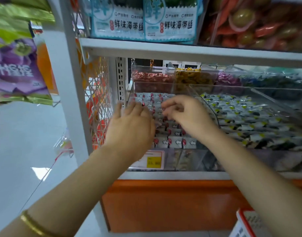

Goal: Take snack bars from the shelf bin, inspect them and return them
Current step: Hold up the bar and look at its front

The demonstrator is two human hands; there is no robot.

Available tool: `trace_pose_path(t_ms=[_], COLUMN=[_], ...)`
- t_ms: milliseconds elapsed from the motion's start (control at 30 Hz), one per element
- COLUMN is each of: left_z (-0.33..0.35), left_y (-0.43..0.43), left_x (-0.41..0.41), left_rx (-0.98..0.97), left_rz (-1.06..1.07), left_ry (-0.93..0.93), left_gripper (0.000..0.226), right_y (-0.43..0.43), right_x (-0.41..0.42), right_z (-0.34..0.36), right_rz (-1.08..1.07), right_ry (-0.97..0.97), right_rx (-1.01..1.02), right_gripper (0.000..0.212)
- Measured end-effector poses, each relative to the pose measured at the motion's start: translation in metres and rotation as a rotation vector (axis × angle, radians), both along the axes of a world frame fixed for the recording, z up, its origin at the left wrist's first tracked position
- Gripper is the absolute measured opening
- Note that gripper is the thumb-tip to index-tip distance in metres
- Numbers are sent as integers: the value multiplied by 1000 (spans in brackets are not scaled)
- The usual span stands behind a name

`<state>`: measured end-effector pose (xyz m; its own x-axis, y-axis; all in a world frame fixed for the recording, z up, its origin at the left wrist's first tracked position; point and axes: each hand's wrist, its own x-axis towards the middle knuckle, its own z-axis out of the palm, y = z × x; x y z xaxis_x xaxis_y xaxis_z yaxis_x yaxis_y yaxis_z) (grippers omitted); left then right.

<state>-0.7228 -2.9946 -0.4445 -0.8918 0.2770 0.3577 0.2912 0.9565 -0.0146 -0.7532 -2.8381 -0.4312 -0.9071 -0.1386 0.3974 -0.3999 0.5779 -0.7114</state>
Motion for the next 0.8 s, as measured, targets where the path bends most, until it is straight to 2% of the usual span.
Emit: trace_pose_path(t_ms=[167,333,400,500,700,800], left_z=[-15,-27,-31,-34,-35,-34], left_y=[-18,-25,-26,-25,-26,-26], left_x=[27,30,29,28,27,27], left_rx=[-2,-78,-121,-161,-154,-152], left_rz=[40,28,26,24,16,15], left_ry=[12,8,17,23,21,7], left_gripper=[86,85,85,86,85,85], right_y=[-12,-24,-27,-30,-32,-31], right_x=[34,38,37,33,32,36], right_z=[-15,-18,-18,-17,-19,-17], right_rz=[18,-32,-45,-31,46,56], right_ry=[74,155,146,145,98,159], right_rx=[173,623,669,598,220,134], right_gripper=[17,22,21,11,8,6])
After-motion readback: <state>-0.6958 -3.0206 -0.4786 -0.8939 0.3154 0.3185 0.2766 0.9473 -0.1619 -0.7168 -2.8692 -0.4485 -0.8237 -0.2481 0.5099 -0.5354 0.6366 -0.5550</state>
